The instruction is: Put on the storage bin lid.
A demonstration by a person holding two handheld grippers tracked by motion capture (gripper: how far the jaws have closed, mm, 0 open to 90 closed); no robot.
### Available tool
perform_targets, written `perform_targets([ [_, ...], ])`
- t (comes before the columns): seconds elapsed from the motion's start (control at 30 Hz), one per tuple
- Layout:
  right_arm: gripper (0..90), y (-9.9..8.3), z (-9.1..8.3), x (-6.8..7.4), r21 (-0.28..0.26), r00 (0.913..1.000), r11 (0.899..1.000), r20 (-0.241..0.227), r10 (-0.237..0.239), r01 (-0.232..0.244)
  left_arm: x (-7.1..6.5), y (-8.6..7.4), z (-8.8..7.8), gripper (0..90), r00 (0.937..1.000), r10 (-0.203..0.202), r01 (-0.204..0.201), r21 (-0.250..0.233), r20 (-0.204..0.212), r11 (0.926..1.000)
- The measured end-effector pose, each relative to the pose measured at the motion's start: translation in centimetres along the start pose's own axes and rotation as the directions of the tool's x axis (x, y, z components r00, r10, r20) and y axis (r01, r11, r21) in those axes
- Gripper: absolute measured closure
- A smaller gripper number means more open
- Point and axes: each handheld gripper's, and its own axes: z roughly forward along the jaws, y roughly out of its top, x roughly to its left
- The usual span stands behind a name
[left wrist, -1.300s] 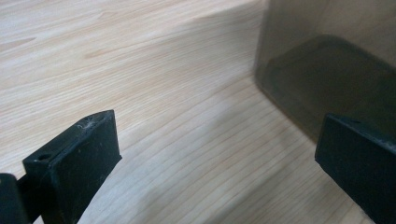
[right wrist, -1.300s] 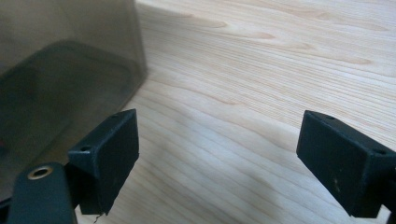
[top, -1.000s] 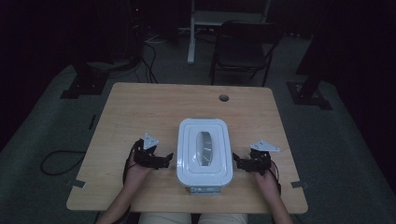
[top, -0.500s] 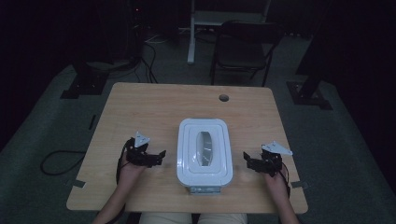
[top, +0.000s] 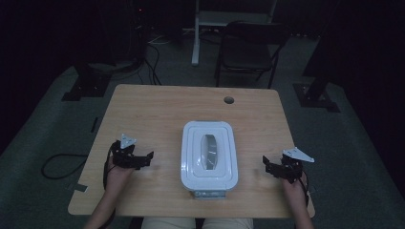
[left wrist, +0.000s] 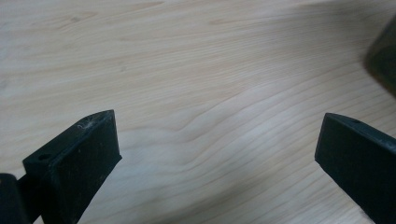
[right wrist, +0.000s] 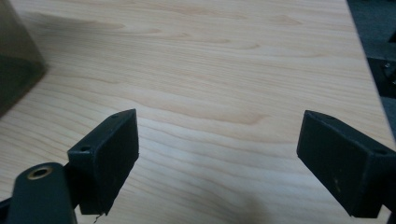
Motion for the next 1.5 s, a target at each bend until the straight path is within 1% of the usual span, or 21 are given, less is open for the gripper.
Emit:
perform_targets([
  [0.1, 12.8, -0.5, -0.3, -0.6, -0.004, 0.9995, 1.0, 0.024, 0.018, -0.018, 0.9, -0.5, -0.5, 0.8, 0.9994, -0.03, 0.03, -0.005, -0.018, 0.9995],
  [0.23, 12.8, -1.2, -0.7, -1.3, 0.001, 0.9983, 0.999, 0.049, 0.032, -0.033, 1.9, -1.1, -1.0, 0.7, 0.9977, -0.054, 0.054, 0.002, -0.041, 0.9985],
  [0.37, 12.8, -1.8, -0.9, -1.8, 0.007, 0.9959, 0.999, 0.075, 0.051, -0.052, 2.9, -1.9, -1.6, 0.7, 0.9945, -0.08, 0.081, 0.01, -0.068, 0.9967],
  [0.57, 12.9, -2.5, -1.2, -2.1, 0.019, 0.992, 0.998, 0.113, 0.055, -0.058, 4.0, -2.9, -2.3, 0.8, 0.9879, -0.115, 0.117, 0.019, -0.104, 0.9929],
  [0.63, 13.1, -2.7, -1.2, -2.3, 0.026, 0.9917, 0.997, 0.109, 0.067, -0.07, 4.2, -3.2, -2.5, 0.8, 0.9841, -0.131, 0.135, 0.022, -0.12, 0.9906],
  [0.7, 13.4, -2.8, -1.2, -2.3, 0.036, 0.9907, 0.998, 0.125, 0.055, -0.06, 4.3, -3.5, -2.7, 0.8, 0.9784, -0.139, 0.145, 0.027, -0.153, 0.9891],
  [0.73, 13.5, -2.8, -1.2, -2.2, 0.037, 0.9906, 0.998, 0.128, 0.049, -0.054, 4.3, -3.6, -2.8, 0.7, 0.9737, -0.143, 0.152, 0.036, -0.177, 0.9878],
  [0.83, 13.7, -2.8, -1.2, -2.1, 0.051, 0.9899, 0.998, 0.137, 0.037, -0.044, 4.5, -3.9, -3.1, 0.7, 0.966, -0.165, 0.176, 0.038, -0.199, 0.9836],
  [0.9, 14.1, -2.8, -1.2, -2.2, 0.05, 0.9881, 0.997, 0.144, 0.052, -0.06, 4.7, -4.2, -3.3, 0.7, 0.9613, -0.173, 0.188, 0.05, -0.214, 0.9809],
  [0.93, 14.2, -2.8, -1.2, -2.3, 0.052, 0.9876, 0.996, 0.144, 0.062, -0.07, 4.8, -4.3, -3.4, 0.7, 0.9573, -0.179, 0.195, 0.054, -0.227, 0.9792],
  [1.03, 15.0, -2.8, -1.1, -2.5, 0.066, 0.9824, 0.992, 0.162, 0.094, -0.105, 5.0, -4.7, -3.6, 0.7, 0.9524, -0.18, 0.202, 0.07, -0.246, 0.9768],
  [1.1, 15.0, -2.8, -1.0, -2.4, 0.08, 0.978, 0.991, 0.187, 0.093, -0.109, 5.0, -5.1, -3.6, 0.8, 0.9498, -0.171, 0.2, 0.088, -0.262, 0.9758],
  [1.13, 15.0, -2.8, -1.0, -2.4, 0.087, 0.9762, 0.99, 0.197, 0.091, -0.11, 5.0, -5.3, -3.6, 0.8, 0.9468, -0.166, 0.2, 0.101, -0.276, 0.9746],
  [1.17, 15.0, -2.8, -0.9, -2.4, 0.105, 0.9743, 0.988, 0.205, 0.093, -0.116, 5.0, -5.4, -3.7, 0.7, 0.944, -0.166, 0.202, 0.1, -0.285, 0.9743],
  [1.23, 15.0, -2.7, -0.7, -2.4, 0.118, 0.9694, 0.985, 0.225, 0.098, -0.127, 5.1, -5.7, -3.8, 0.7, 0.9407, -0.17, 0.208, 0.103, -0.293, 0.9728],
  [1.27, 14.9, -2.7, -0.7, -2.4, 0.122, 0.968, 0.984, 0.23, 0.1, -0.13, 5.3, -5.8, -3.9, 0.8, 0.9376, -0.174, 0.214, 0.103, -0.301, 0.9715],
  [1.3, 14.9, -2.8, -0.6, -2.5, 0.139, 0.9646, 0.98, 0.243, 0.103, -0.139, 5.3, -5.8, -3.9, 0.8, 0.9353, -0.179, 0.218, 0.101, -0.305, 0.9707],
  [1.33, 14.6, -2.7, -0.6, -2.5, 0.145, 0.9637, 0.979, 0.246, 0.103, -0.141, 5.3, -5.9, -3.9, 0.8, 0.935, -0.177, 0.216, 0.098, -0.307, 0.9714],
  [1.37, 13.5, -2.8, -0.5, -2.5, 0.154, 0.966, 0.978, 0.239, 0.099, -0.139, 5.2, -5.8, -3.7, 0.8, 0.9366, -0.162, 0.205, 0.109, -0.31, 0.9726],
  [1.4, 13.1, -2.8, -0.5, -2.5, 0.158, 0.9679, 0.978, 0.23, 0.1, -0.139, 5.1, -5.9, -3.6, 0.7, 0.9362, -0.159, 0.202, 0.109, -0.313, 0.9733],
  [1.5, 13.0, -2.8, -0.5, -2.6, 0.159, 0.9687, 0.977, 0.226, 0.102, -0.14, 5.1, -5.9, -3.5, 0.7, 0.9338, -0.174, 0.215, 0.102, -0.313, 0.9712],
])
